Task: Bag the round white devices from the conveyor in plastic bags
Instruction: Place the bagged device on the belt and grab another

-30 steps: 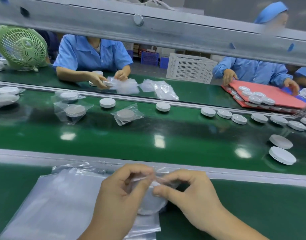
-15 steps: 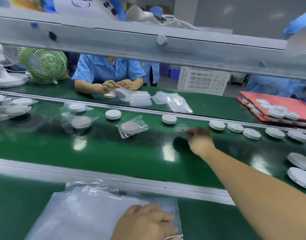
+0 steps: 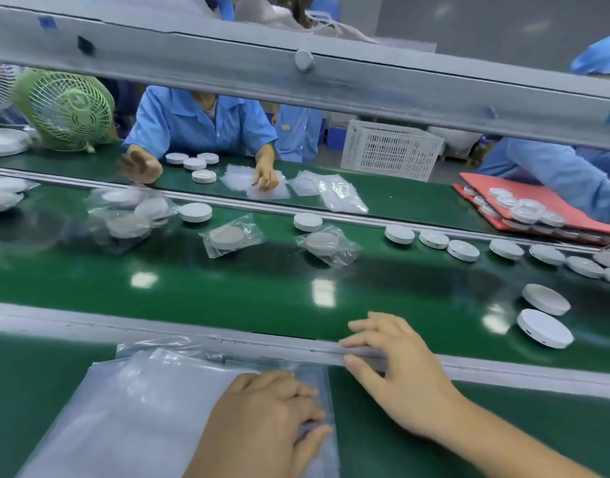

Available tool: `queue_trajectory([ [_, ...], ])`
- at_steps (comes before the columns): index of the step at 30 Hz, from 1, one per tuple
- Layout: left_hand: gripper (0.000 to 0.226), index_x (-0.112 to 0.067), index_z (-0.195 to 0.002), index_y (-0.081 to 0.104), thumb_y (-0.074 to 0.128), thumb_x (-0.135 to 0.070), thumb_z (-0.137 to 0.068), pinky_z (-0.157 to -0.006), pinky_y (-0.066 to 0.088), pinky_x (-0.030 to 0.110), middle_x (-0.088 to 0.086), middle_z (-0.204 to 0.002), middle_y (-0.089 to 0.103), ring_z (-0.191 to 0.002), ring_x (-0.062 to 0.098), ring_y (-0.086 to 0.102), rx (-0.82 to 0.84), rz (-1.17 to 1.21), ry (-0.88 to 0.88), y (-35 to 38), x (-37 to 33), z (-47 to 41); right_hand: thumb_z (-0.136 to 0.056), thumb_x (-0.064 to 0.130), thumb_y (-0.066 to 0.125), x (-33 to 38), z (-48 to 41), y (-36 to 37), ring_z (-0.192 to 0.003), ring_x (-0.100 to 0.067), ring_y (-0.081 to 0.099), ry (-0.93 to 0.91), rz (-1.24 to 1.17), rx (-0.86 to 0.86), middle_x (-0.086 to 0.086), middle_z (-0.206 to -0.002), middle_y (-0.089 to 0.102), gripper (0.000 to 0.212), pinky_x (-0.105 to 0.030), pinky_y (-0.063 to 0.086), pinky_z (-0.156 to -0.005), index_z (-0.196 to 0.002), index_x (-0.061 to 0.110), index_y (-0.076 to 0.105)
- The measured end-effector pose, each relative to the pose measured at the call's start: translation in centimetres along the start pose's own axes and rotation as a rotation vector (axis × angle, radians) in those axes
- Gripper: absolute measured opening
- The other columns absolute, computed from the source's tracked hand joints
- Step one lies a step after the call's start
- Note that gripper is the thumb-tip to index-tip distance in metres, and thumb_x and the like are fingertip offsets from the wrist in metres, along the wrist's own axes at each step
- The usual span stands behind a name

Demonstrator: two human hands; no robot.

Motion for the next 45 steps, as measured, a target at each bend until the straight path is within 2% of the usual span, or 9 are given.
queue_trajectory([
  [4,0.025,-0.047,-0.077,0.075,0.058,-0.065,-0.072,-0.082,0.036,0.021,-0.034,-0.090,0.068,-0.090,-0.002,0.067,-0.042,-0.024,-0.016,0.4,0.0,0.4,-0.086,0.069,0.053,-0.7,6.1,0.5,-0.147,0.004,0.027,0.020,0.010,-0.110,0.037,-0.136,0.049,0.033,-0.030,0.027,-0.119,-0.107,0.053,0.072],
  [12,0.031,-0.048,-0.088,0.077,0.049,-0.061,-0.081,-0.081,0.045,0.025,-0.032,-0.095,0.066,-0.090,-0.001,0.063,-0.041,-0.051,-0.057,0.4,-0.4,0.9,-0.090,0.067,0.049,-1.3,6.2,0.6,-0.149,0.010,0.006,0.082,0.074,-0.087,0.032,-0.152,0.031,0.042,-0.013,0.004,-0.119,-0.126,0.050,0.062],
  [22,0.038,-0.046,-0.104,0.075,0.042,-0.057,-0.089,-0.077,0.049,0.025,-0.032,-0.091,0.067,-0.092,0.003,0.068,-0.056,-0.096,-0.044,0.6,-0.3,1.1,-0.084,0.054,0.064,-6.0,3.0,-3.7,-0.144,-0.019,0.038,0.265,0.284,-0.456,0.004,-0.151,0.047,0.042,-0.047,0.034,-0.112,-0.125,0.044,0.066],
  [25,0.032,-0.049,-0.090,0.076,0.046,-0.059,-0.085,-0.078,0.048,0.025,-0.034,-0.089,0.064,-0.088,0.000,0.065,-0.054,-0.061,-0.033,0.6,-0.3,1.1,-0.092,0.053,0.061,-12.4,0.3,-8.2,-0.145,-0.029,0.037,0.616,0.433,-0.297,-0.005,-0.159,0.040,0.058,-0.051,0.035,-0.112,-0.147,0.040,0.049],
  [28,0.027,-0.049,-0.080,0.077,0.050,-0.056,-0.080,-0.080,0.039,0.020,-0.034,-0.085,0.064,-0.086,-0.004,0.063,-0.057,-0.039,-0.033,0.4,-0.3,1.0,-0.098,0.034,0.061,-17.5,0.2,-9.9,-0.115,-0.032,0.062,0.674,0.323,-0.140,-0.007,-0.138,0.063,0.053,-0.040,0.050,-0.094,-0.150,0.033,0.048],
  [31,0.006,-0.047,-0.074,0.076,0.071,-0.048,-0.075,-0.074,0.047,0.019,-0.034,-0.081,0.065,-0.083,-0.005,0.065,-0.071,-0.059,0.010,0.1,-0.4,0.9,-0.102,0.021,0.059,-18.3,0.6,-9.8,-0.073,-0.022,0.064,0.614,0.324,-0.218,-0.002,-0.092,0.070,0.041,-0.037,0.053,-0.064,-0.141,0.034,0.057],
  [36,0.003,-0.042,-0.080,0.075,0.075,-0.041,-0.083,-0.072,0.050,0.018,-0.033,-0.084,0.066,-0.082,-0.008,0.062,-0.074,-0.025,-0.051,-0.3,-0.1,0.9,-0.096,0.007,0.066,-11.0,2.7,-6.7,-0.107,-0.006,0.057,0.006,0.148,-0.302,0.014,-0.120,0.053,0.048,-0.008,0.037,-0.091,-0.129,0.043,0.063],
  [41,0.012,-0.048,-0.093,0.074,0.062,-0.049,-0.091,-0.080,0.042,0.007,-0.045,-0.099,0.061,-0.098,-0.018,0.054,-0.163,0.115,-0.142,-0.8,-0.5,0.8,-0.098,0.016,0.058,-2.7,6.4,-2.5,-0.109,-0.022,0.064,-0.524,0.279,-0.251,0.006,-0.125,0.058,0.041,-0.033,0.054,-0.089,-0.130,0.042,0.061],
  [45,0.024,-0.052,-0.108,0.070,0.053,-0.060,-0.093,-0.092,0.050,0.020,-0.048,-0.109,0.058,-0.107,-0.017,0.056,-0.112,0.304,-0.092,-0.9,-1.1,0.9,-0.096,0.016,0.071,1.1,6.9,-1.3,-0.113,-0.012,0.068,-0.560,0.025,-0.323,0.007,-0.118,0.072,0.021,-0.031,0.055,-0.093,-0.115,0.023,0.078],
])
Point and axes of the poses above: each hand's wrist, its own z-axis away from the middle knuckle, its own y-axis out of the palm, x = y × z, the point moved 1 cm from there along -z, towards the middle knuckle
